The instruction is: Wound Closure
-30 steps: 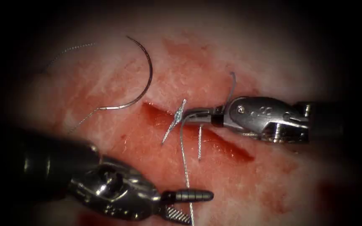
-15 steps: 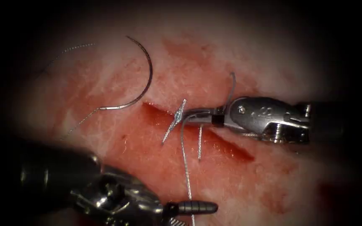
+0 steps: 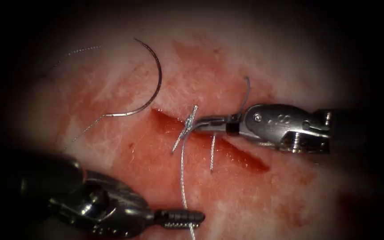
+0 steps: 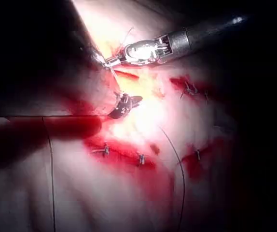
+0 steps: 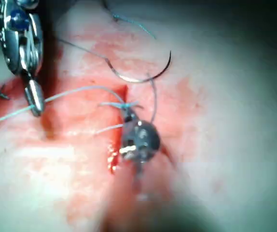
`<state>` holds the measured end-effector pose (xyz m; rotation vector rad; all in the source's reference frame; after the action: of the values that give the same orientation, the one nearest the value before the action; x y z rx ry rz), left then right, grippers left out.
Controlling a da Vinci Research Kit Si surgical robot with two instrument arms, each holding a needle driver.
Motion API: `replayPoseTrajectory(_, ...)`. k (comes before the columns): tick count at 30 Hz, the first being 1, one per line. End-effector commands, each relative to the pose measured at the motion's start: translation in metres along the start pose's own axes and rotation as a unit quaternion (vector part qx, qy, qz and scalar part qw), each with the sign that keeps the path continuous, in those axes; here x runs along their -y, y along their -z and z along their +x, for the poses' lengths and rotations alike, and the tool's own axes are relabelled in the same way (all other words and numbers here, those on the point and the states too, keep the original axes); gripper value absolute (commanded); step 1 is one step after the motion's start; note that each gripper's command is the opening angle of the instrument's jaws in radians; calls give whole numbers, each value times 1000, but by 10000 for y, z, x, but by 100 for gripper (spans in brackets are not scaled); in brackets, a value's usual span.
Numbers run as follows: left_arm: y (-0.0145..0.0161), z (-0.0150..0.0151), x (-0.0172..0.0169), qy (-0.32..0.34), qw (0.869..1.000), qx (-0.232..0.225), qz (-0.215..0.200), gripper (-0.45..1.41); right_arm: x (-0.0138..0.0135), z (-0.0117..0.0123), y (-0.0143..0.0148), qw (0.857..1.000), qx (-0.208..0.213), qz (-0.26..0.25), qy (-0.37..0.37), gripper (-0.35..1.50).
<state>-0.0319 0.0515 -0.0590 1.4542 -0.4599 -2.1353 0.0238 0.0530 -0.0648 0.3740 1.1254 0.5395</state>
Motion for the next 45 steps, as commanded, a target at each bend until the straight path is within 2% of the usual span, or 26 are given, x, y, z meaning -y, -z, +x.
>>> replayPoseTrajectory(1,-3,0,-5,9,1000,-1,0,-35,3,-3,-3,1000,-2,1,0,-35)
replayPoseTrajectory(8,16,-13,5,13,1000,-2,-1,-35,30,-4,30,1000,-15,9,-5,-35)
replayPoseTrajectory(18,32,-32,28,-3,1000,22,-4,-35,61,-1,45,999,-38,10,-10,-35)
replayPoseTrajectory(19,32,-37,29,-5,1000,25,-4,-35,64,1,46,999,-40,11,-11,-15)
replayPoseTrajectory(20,31,-43,31,-9,1000,29,-8,-35,69,5,48,999,-47,12,-13,29)
replayPoseTrajectory(21,31,-46,31,-9,999,30,-8,-35,71,7,49,999,-50,12,-14,49)
replayPoseTrajectory(23,30,-57,31,-16,999,32,-10,-35,75,15,55,998,-58,14,-19,103)
replayPoseTrajectory(26,29,-65,31,-21,999,34,-12,-35,77,22,63,997,-68,14,-27,128)
replayPoseTrajectory(29,29,-72,31,-25,999,36,-15,-35,77,29,74,997,-78,14,-27,145)
replayPoseTrajectory(31,28,-74,30,-26,999,38,-16,-35,77,32,79,996,-80,11,-26,148)
replayPoseTrajectory(34,27,-75,27,-28,999,36,-19,-35,69,36,89,994,-104,8,-14,128)
replayPoseTrajectory(37,26,-74,26,-31,999,37,-22,-35,58,37,92,994,-108,-1,-2,76)
replayPoseTrajectory(38,25,-74,27,-31,999,35,-22,-35,50,35,92,994,-106,-12,9,5)
replayPoseTrajectory(40,24,-74,26,-34,999,35,-24,-35,37,33,89,994,-103,-38,20,-35)
replayPoseTrajectory(45,23,-70,24,-38,998,32,-31,-35,16,25,76,993,-95,-62,28,-35)
